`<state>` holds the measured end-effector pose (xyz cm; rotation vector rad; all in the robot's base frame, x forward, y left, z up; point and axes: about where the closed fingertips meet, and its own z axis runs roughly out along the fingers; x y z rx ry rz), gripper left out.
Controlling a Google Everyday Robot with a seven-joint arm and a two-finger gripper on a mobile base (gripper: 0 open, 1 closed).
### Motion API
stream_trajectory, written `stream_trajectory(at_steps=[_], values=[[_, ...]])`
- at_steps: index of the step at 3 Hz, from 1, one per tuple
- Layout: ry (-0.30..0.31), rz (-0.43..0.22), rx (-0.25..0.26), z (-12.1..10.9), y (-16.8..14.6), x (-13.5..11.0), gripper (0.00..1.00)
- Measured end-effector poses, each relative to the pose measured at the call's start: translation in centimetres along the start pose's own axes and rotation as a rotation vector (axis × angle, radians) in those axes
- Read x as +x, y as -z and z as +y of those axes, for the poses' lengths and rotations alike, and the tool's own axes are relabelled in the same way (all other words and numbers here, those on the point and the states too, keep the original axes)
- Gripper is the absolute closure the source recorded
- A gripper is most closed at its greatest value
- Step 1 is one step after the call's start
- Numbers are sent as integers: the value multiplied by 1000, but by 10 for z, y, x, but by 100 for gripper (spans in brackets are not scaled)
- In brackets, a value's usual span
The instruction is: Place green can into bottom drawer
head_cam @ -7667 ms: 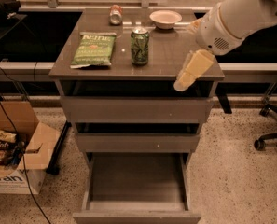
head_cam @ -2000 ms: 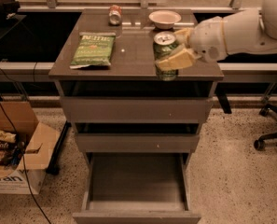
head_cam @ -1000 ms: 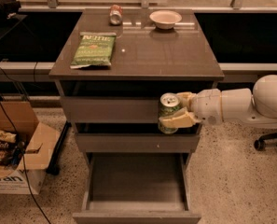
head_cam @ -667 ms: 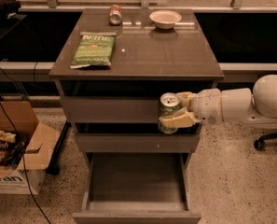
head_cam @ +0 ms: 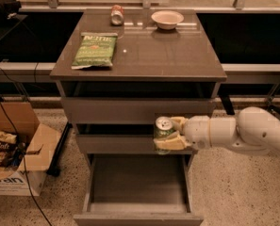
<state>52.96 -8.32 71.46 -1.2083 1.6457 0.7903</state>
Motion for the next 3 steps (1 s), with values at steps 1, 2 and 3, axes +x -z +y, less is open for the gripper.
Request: stream_trajectory(at_steps=[1,2,3], values=[[-39,-43,17,9,-22,48,100],[-74,-86,54,9,-35,99,100],[-252,-169,97,1,-30,165,100]])
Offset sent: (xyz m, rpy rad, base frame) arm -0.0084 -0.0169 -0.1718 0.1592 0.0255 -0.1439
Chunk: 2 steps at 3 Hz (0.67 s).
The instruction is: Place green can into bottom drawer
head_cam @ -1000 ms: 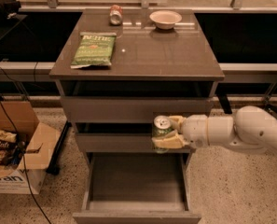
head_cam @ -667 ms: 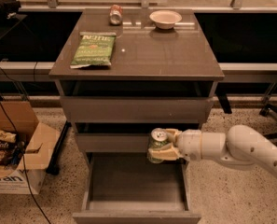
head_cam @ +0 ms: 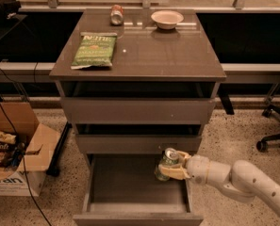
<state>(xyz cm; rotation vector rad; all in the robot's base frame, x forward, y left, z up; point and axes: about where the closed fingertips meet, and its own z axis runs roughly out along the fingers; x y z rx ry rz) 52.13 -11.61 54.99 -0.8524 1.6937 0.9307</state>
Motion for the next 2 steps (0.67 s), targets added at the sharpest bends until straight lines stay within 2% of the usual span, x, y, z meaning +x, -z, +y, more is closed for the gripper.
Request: stream_trajectory(at_steps=[1,2], values=[[-62,-26,-8,0,-7,26,100],[-31,-6,27,0,1,37,100]])
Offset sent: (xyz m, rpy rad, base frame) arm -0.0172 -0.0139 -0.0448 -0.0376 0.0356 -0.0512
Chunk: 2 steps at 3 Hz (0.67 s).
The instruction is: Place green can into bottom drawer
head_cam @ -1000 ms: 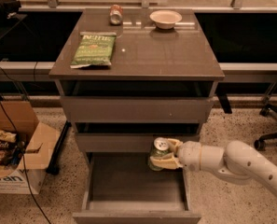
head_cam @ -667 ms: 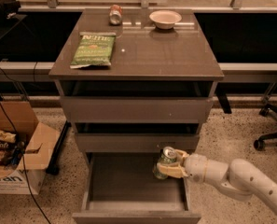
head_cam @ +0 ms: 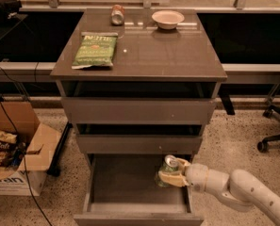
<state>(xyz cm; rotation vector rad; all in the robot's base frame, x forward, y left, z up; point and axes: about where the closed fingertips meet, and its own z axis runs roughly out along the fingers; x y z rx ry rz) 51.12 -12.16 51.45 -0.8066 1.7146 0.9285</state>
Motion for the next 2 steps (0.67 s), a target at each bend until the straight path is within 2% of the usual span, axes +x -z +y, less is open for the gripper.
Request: stream_trajectory(at_steps=[1,2], values=[[58,-41,16,-1,1,14,100],[94,-97,52,-15,-4,53,100]])
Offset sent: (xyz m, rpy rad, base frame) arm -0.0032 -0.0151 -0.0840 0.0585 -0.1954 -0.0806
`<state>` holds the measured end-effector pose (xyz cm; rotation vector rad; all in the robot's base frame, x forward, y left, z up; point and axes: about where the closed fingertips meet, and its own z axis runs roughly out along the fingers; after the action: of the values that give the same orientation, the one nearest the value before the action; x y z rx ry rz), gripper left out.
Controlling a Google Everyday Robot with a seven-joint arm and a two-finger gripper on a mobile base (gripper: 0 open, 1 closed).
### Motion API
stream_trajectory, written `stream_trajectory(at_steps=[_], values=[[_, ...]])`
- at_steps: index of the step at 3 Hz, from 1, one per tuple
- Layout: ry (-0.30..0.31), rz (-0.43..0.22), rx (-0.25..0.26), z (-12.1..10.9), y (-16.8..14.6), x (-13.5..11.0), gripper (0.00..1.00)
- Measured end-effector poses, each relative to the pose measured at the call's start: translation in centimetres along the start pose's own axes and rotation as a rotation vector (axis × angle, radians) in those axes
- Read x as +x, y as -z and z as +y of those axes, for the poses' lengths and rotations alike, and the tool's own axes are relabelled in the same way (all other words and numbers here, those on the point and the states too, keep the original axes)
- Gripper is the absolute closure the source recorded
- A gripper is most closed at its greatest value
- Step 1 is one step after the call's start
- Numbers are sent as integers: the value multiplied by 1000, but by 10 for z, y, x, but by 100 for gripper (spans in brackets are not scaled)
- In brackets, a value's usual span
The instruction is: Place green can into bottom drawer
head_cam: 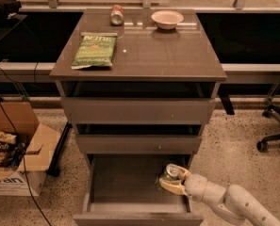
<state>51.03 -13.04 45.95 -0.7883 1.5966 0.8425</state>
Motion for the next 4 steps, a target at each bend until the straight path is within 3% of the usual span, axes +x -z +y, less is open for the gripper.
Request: stream_trajectory(at_steps=[1,2,4], values=[[-1,-6,23,-9,-3,29,100],[-20,50,67,-57,-23,86,100],[-16,78,52,-56,-34,90,100]])
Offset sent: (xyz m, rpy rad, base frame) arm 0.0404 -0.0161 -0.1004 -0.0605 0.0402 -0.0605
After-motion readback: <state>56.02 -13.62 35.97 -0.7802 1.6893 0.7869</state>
